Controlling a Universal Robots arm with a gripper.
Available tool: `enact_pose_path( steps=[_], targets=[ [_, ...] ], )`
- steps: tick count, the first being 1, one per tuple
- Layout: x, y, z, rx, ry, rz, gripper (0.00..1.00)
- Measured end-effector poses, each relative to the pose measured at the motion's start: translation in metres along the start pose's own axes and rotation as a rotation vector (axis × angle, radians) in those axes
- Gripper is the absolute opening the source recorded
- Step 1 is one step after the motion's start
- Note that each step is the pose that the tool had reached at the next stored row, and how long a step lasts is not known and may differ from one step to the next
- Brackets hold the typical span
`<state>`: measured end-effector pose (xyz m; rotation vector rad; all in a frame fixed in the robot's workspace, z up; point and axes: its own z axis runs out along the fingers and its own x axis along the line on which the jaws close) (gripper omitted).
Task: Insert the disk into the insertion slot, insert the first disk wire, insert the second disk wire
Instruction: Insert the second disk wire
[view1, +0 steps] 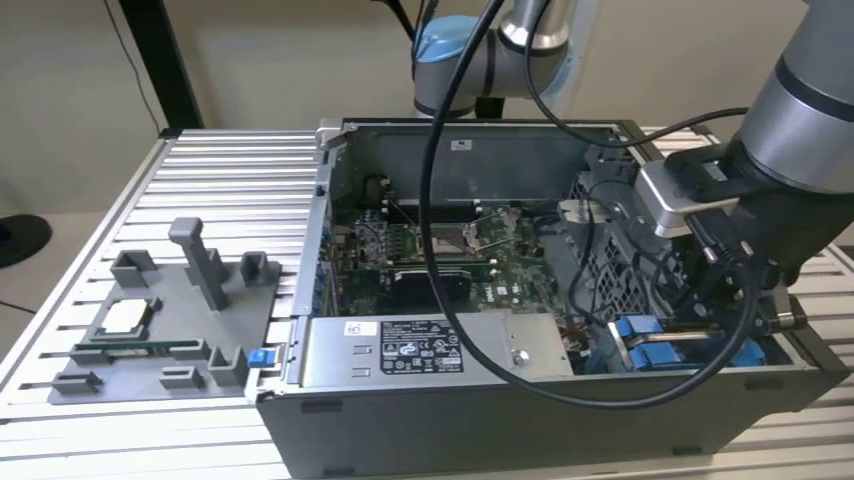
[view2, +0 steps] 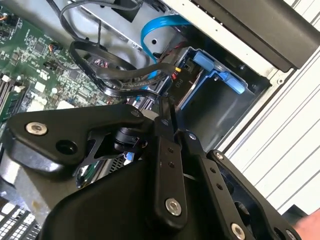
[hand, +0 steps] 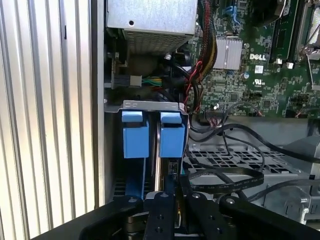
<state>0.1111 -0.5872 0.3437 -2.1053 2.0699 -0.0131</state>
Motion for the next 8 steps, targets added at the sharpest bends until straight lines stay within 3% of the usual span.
enact_pose_path(
  steps=[8],
  targets=[
    [0.0001,0.0021,0.0010,0.0012,-0.0002,0.000,0.00]
  ],
)
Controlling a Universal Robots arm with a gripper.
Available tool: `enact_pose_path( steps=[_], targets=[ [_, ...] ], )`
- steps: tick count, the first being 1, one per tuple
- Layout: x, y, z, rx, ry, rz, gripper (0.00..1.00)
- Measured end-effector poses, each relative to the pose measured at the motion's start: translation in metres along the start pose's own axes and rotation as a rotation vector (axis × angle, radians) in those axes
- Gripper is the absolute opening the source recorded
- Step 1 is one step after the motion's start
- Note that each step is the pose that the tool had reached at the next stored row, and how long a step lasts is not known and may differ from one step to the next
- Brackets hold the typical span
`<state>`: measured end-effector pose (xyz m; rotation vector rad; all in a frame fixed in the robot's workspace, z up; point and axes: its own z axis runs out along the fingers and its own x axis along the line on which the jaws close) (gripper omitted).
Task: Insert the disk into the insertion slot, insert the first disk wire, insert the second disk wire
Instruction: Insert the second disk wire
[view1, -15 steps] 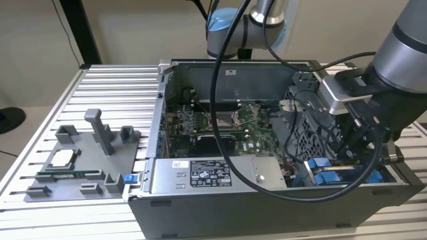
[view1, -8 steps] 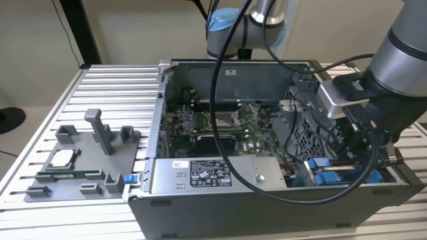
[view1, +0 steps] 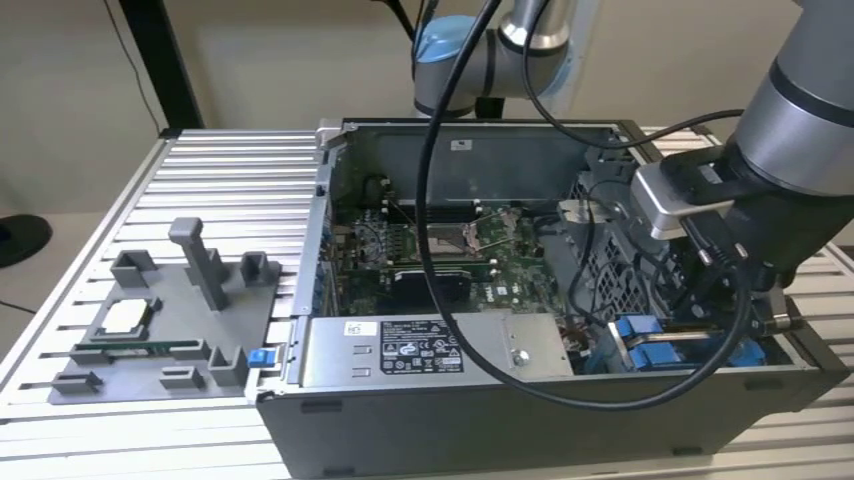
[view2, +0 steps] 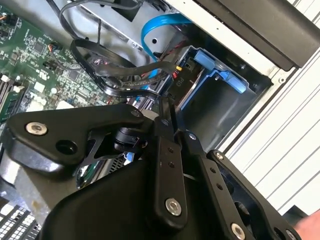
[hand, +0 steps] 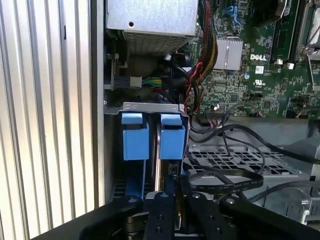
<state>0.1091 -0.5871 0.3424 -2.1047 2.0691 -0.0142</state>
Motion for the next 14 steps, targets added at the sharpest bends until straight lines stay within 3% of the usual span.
enact_pose_path(
  steps=[14],
  targets=[
    [0.0000,0.0010,0.0041,0.0105,-0.0005,-0.001,0.00]
  ],
)
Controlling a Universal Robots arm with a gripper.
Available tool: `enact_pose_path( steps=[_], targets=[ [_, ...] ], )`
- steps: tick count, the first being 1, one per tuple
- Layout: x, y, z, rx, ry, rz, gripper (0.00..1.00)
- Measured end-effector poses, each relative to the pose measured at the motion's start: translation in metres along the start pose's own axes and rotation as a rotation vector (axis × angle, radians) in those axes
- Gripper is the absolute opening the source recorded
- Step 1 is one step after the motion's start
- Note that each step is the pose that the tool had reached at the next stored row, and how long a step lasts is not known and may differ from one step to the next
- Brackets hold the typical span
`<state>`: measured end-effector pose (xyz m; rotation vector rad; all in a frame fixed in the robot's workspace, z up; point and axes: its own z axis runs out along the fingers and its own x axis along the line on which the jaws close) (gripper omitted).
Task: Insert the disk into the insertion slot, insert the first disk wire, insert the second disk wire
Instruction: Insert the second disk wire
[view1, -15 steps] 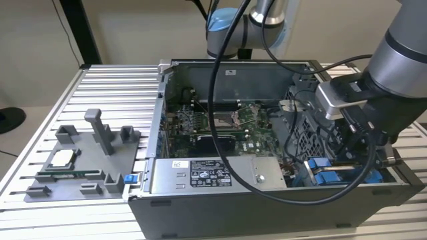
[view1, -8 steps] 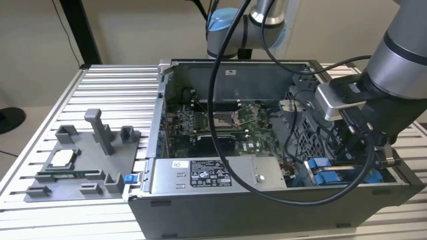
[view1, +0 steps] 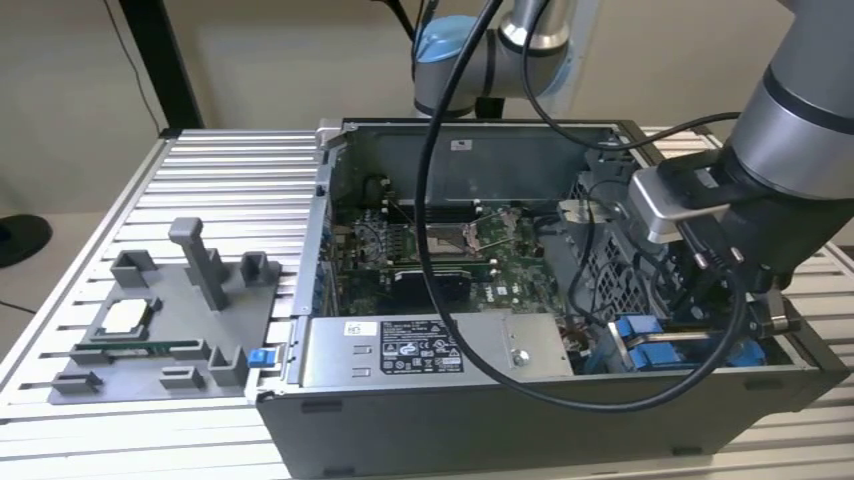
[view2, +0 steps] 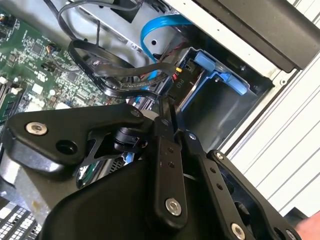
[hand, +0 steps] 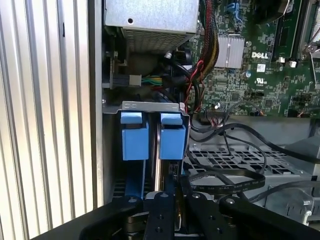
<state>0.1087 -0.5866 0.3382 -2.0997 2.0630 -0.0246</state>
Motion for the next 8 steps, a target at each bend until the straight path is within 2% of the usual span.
enact_pose_path(
  steps=[8],
  targets=[
    [0.0007,0.0014,0.0045,0.0030,0.0014,0.000,0.00]
  ],
)
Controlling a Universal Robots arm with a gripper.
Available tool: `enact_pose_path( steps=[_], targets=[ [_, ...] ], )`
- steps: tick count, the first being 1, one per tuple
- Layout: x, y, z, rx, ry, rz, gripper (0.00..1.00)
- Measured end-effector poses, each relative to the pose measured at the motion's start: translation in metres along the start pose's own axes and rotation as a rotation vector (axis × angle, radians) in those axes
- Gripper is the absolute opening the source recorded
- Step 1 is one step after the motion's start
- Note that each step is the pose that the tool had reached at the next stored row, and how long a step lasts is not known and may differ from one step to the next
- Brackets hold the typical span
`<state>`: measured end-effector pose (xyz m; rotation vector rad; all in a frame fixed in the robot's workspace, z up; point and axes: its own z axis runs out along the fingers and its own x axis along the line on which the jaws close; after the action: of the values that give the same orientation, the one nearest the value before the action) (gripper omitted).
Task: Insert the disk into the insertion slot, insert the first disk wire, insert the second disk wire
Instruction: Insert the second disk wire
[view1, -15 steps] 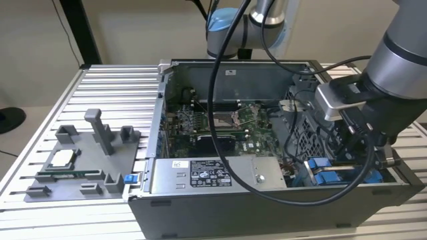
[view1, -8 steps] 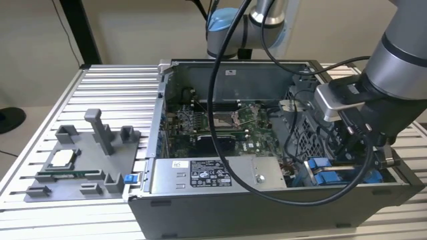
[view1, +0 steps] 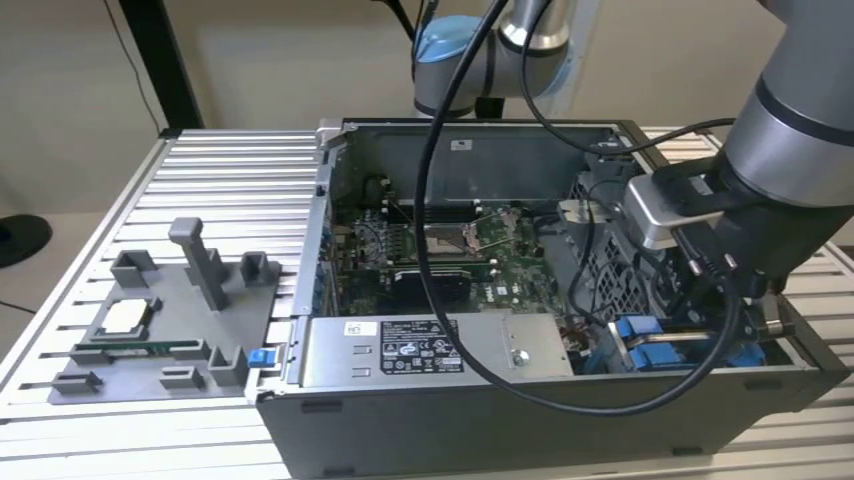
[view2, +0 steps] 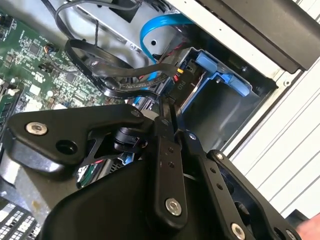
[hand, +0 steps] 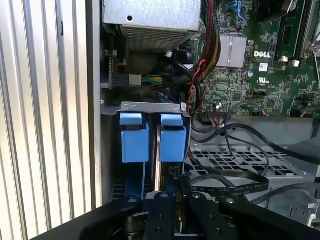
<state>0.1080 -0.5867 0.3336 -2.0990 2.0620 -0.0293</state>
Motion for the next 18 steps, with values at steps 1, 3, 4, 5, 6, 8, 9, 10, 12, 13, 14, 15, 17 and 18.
enact_pose_path(
  steps=[1,3,4,5,6,8,9,10,12,13,14,15,17,18],
  targets=[
    [0.0000,0.0001,0.0002,0.0000,-0.0004,0.000,0.00],
    [-0.0001,0.0001,0.0001,0.0001,-0.0023,0.000,1.00],
    [-0.0004,-0.0002,-0.0025,0.0002,-0.0035,0.000,1.00],
    [-0.0010,-0.0009,-0.0074,0.0000,-0.0025,0.000,1.00],
    [-0.0016,-0.0017,-0.0120,0.0000,-0.0021,0.000,1.00],
    [-0.0027,-0.0031,-0.0211,0.0000,-0.0020,0.000,1.00],
    [-0.0033,-0.0038,-0.0255,0.0000,-0.0021,0.000,1.00],
    [-0.0038,-0.0044,-0.0297,0.0000,-0.0018,0.000,1.00],
    [-0.0050,-0.0058,-0.0388,0.0000,-0.0020,0.000,1.00],
    [-0.0055,-0.0066,-0.0434,0.0000,-0.0018,0.000,1.00],
    [-0.0061,-0.0072,-0.0476,0.0000,-0.0020,0.000,1.00],
    [-0.0066,-0.0079,-0.0518,0.0000,-0.0021,0.000,1.00],
    [-0.0071,-0.0086,-0.0564,0.0000,-0.0039,0.000,1.00],
    [-0.0071,-0.0087,-0.0565,0.0001,-0.0041,0.001,1.00]
  ],
)
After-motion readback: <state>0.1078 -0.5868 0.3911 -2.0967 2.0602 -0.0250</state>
